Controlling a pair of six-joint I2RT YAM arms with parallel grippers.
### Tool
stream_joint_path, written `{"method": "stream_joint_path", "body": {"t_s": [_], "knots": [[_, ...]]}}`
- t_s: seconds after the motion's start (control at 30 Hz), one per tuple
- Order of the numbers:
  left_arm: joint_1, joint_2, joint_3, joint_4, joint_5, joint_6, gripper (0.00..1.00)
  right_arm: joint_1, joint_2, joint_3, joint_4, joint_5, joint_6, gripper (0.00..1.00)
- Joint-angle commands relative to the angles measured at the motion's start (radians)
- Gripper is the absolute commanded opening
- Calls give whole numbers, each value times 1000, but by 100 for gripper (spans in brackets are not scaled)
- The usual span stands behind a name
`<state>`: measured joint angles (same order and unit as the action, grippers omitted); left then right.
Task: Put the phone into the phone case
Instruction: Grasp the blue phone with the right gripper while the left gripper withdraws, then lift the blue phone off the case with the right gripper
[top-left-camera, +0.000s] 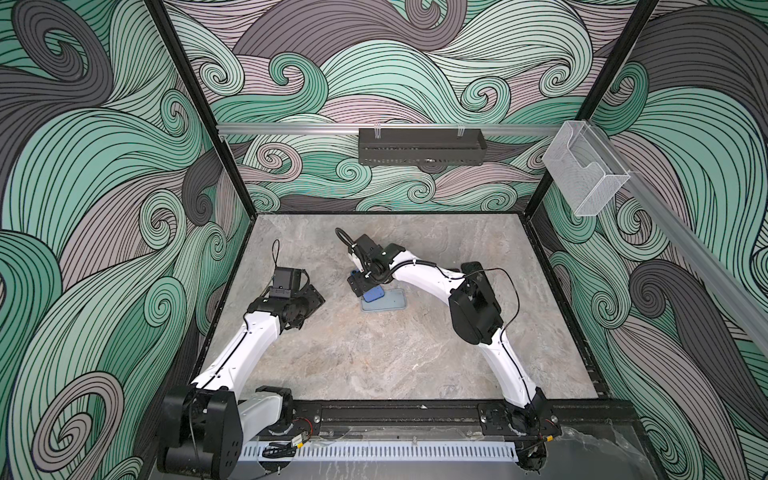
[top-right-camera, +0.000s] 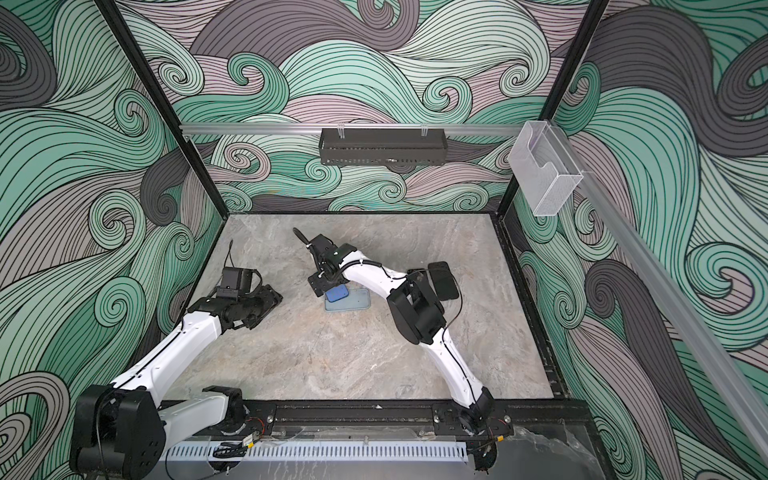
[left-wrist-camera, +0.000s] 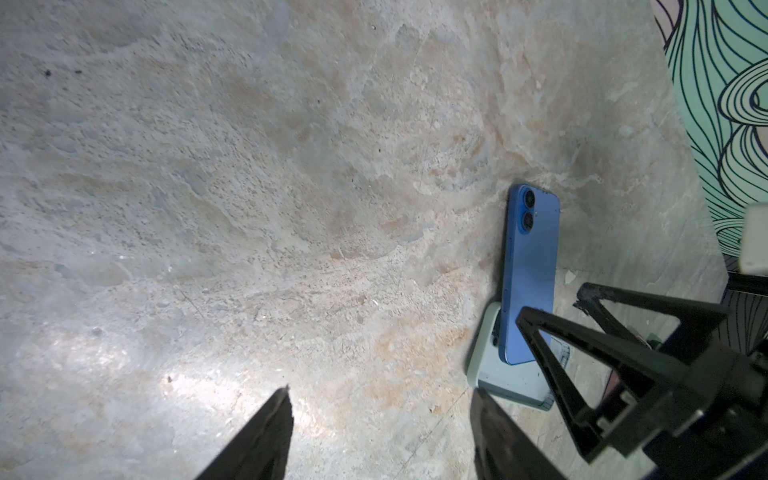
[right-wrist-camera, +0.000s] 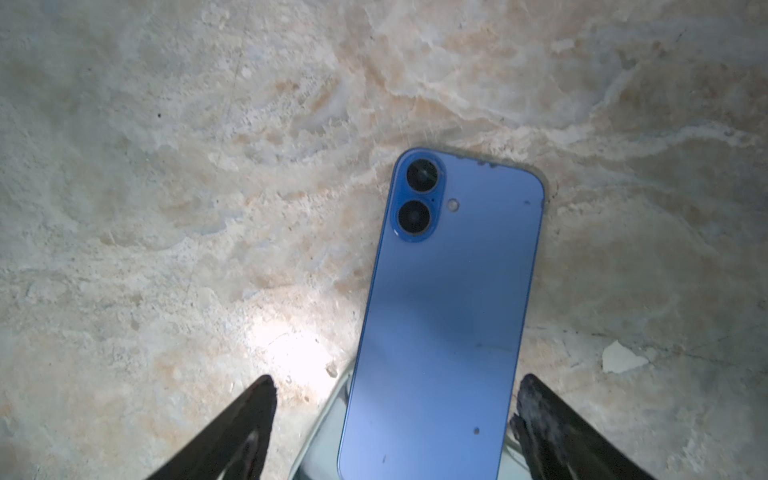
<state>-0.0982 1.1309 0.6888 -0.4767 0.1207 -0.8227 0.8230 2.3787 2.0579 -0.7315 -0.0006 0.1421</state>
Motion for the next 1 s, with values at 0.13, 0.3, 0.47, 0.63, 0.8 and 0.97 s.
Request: {"method": "stream_joint_path", "body": {"t_s": [0.13,0.3,0.47,0.63,0.8,0.97], "knots": [[14,-9,36,-50,28,41,72,-18,96,51,-79,13,17,90],[19,-30,34,-53,28,45,72,-21,111,54,-85,48,22,87],[22,-44,34,-53,25,45,72,-21,136,76,-119,57,16,80],[25,-60,32,-54,26,51,72,-21,171,111,-168,61,9,70],[26,-71,25,-45,26,63,74,-19,160,107,-169,62,11,49],[27,-72,26,-40,37,69,74,-22,100,96,-150,28,-17,35]]}}
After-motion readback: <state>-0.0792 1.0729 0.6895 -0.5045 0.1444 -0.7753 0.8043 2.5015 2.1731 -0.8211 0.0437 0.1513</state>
